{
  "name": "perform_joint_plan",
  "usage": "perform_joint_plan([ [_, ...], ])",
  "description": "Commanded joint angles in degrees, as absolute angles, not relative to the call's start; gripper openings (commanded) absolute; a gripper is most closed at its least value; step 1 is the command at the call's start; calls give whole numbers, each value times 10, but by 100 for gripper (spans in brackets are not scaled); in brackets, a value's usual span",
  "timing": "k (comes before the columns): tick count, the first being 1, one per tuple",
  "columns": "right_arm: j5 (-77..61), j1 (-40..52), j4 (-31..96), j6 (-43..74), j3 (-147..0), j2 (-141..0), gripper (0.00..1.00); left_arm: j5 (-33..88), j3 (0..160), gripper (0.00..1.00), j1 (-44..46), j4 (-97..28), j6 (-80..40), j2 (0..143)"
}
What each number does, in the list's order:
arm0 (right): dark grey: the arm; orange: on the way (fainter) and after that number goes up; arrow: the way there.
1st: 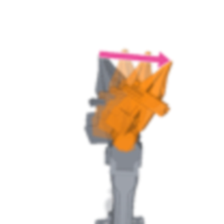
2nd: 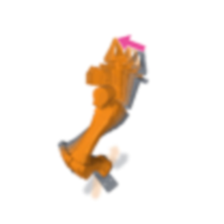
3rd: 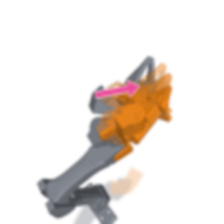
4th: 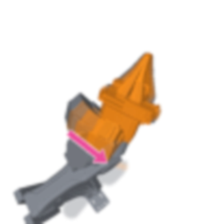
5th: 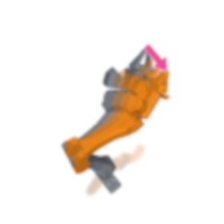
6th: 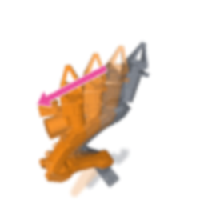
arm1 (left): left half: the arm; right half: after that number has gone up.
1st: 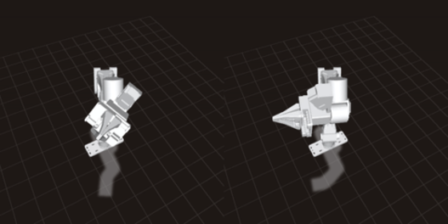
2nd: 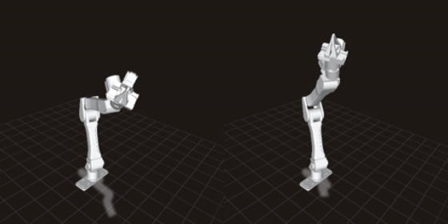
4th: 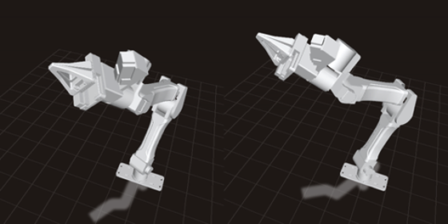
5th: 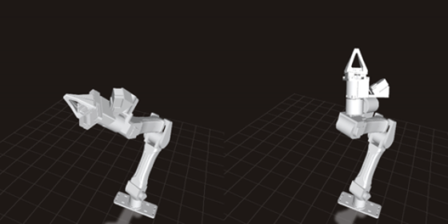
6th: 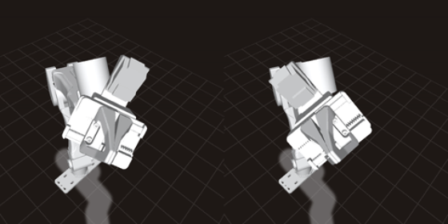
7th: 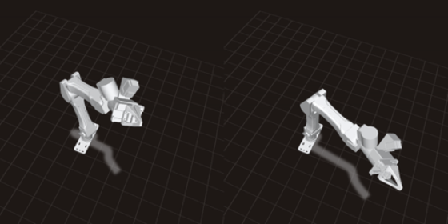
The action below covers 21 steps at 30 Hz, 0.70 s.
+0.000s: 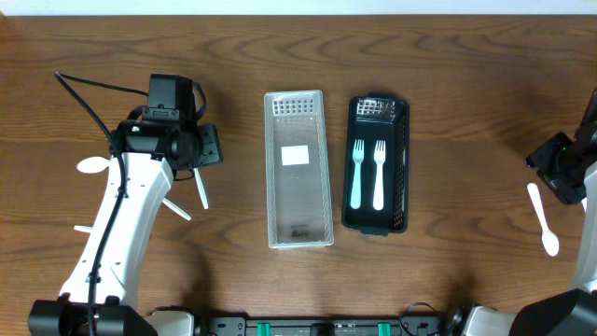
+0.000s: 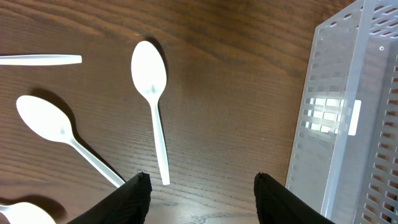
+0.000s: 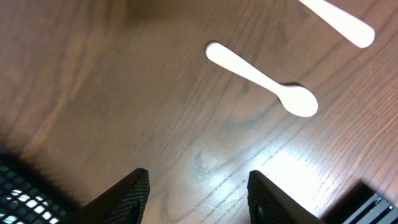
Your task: Pack container
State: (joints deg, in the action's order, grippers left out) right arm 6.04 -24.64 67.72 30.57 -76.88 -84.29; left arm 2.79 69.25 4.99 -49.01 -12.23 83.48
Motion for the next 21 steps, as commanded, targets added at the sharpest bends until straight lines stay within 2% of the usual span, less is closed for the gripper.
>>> perform_joint_plan([
  [1, 56, -247, 669, 286, -761, -844, 54, 23, 704, 56, 51, -488, -125, 836],
  [4, 42, -237, 663, 266, -761, -846, 52, 23, 704, 56, 51, -486, -125, 836],
  [10, 6, -186, 653, 217, -739, -873, 13, 19, 704, 56, 51, -486, -125, 836],
  [12, -1, -164, 625, 204, -715, -883, 4, 19, 704, 56, 51, -486, -125, 836],
  [14, -15, -141, 584, 187, -689, -894, 1, 19, 704, 56, 51, -486, -125, 836],
  [21, -32, -64, 450, 100, -652, -946, 1, 19, 704, 56, 51, -486, -125, 836],
])
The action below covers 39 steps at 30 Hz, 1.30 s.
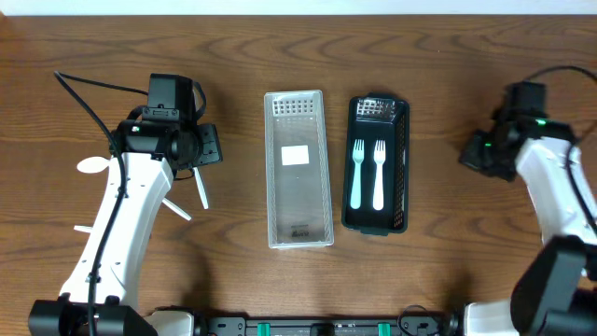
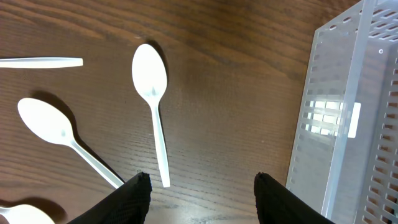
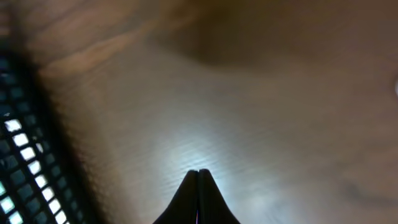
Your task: Pack container
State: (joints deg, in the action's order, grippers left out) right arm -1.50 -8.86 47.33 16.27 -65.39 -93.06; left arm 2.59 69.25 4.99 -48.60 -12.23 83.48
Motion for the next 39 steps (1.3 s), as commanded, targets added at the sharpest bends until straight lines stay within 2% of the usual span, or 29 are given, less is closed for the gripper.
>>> perform_joint_plan([
  [1, -38, -56, 437, 86, -652, -954, 1, 19, 704, 56, 51, -486, -125, 836],
  [7, -50, -8, 383, 70, -652, -1011, 1, 19, 704, 56, 51, -486, -125, 836],
  [16, -140, 37, 343, 70, -652, -1053, 1, 19, 704, 56, 51, -486, -125, 836],
  [21, -147, 44, 336, 68, -653, -1052, 1, 19, 704, 56, 51, -486, -125, 836],
  [32, -278, 44, 328, 25, -653, -1052, 1, 19, 704, 56, 51, -486, -125, 836],
  [39, -284, 44, 331, 20, -653, -1052, 1, 19, 704, 57, 51, -486, -125, 836],
])
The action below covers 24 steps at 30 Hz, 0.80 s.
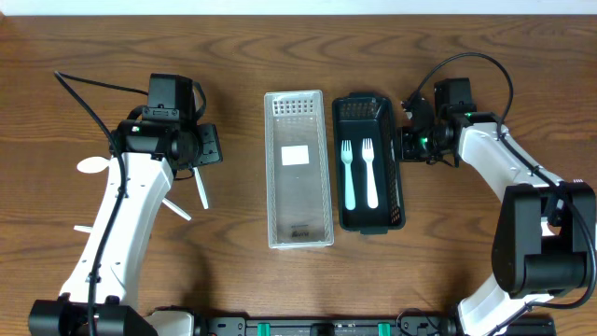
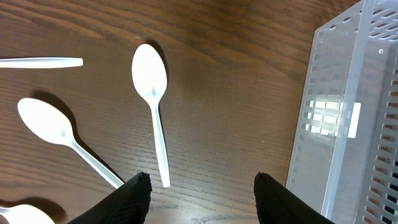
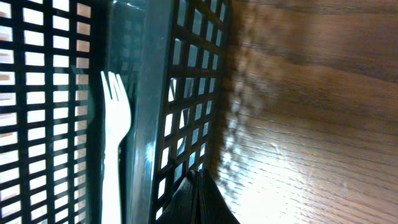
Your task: Pack container
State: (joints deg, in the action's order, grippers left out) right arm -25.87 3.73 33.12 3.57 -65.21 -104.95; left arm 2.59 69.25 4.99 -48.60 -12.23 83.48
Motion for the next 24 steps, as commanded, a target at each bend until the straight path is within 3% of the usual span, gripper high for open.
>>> perform_joint_plan([
  [1, -289, 44, 332, 20, -653, -1052, 1, 19, 704, 56, 51, -486, -125, 836],
  [14, -300, 44, 337, 22, -653, -1052, 1, 19, 704, 56, 51, -486, -125, 836],
  [24, -300, 43, 429, 72, -653, -1052, 1, 19, 704, 56, 51, -486, -125, 836],
])
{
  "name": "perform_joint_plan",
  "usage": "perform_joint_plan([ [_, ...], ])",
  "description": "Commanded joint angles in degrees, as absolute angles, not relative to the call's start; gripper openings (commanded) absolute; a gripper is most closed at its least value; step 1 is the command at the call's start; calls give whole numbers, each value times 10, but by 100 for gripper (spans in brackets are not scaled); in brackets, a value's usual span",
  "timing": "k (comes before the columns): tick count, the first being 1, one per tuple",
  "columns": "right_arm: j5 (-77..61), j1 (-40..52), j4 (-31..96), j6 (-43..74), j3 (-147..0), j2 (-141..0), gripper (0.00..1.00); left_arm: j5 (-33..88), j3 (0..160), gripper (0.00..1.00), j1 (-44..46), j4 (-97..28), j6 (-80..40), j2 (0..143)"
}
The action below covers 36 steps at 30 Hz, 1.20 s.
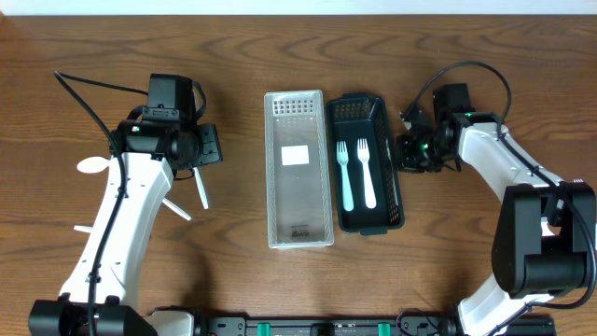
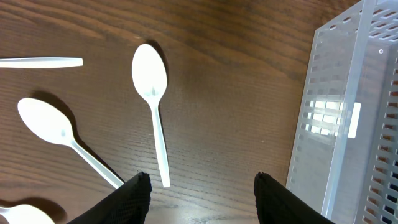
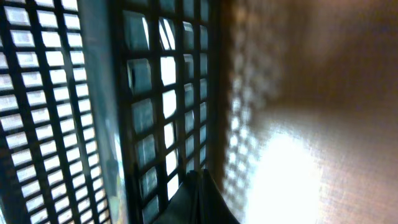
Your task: Pack container
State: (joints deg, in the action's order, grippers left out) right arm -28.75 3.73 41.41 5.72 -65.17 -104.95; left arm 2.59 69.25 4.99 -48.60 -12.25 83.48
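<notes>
The black mesh basket (image 1: 395, 191) holds two white forks (image 1: 354, 173) and sits tilted against the clear plastic container (image 1: 298, 168). My right gripper (image 1: 410, 154) is shut with its tip against the basket's right wall (image 3: 168, 93). My left gripper (image 2: 199, 196) is open above the table, left of the clear container (image 2: 348, 118). A white spoon (image 2: 152, 99) lies ahead of its fingers.
More white spoons (image 2: 56, 134) lie left of the left gripper, and a white handle (image 2: 40, 61) lies beyond them. In the overhead view the spoons (image 1: 199, 187) show beside the left arm.
The black basket has shifted left and now touches the clear container, slightly skewed. My right gripper, still shut, stands a little lower along the basket's right wall. The left arm is unchanged.
My right gripper was open at the far right over a spoon. Then it was shut and nearer the basket. Later it was against the basket's right side, with the basket moved left. Now the basket rests against the clear container. The left gripper stayed open.
</notes>
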Motion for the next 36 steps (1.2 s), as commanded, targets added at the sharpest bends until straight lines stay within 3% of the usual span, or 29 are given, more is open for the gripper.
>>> perform_joint_plan([
  [1, -300, 43, 435, 72, -653, -1052, 1, 19, 704, 56, 51, -486, -125, 836],
  [23, -360, 43, 460, 72, -653, -1052, 1, 19, 704, 56, 51, -486, -125, 836],
  [31, -154, 24, 417, 168, -660, -1052, 2, 19, 704, 56, 51, -486, -125, 836],
  [36, -51, -35, 457, 233, -724, -1052, 9, 19, 704, 56, 51, -486, -125, 836],
])
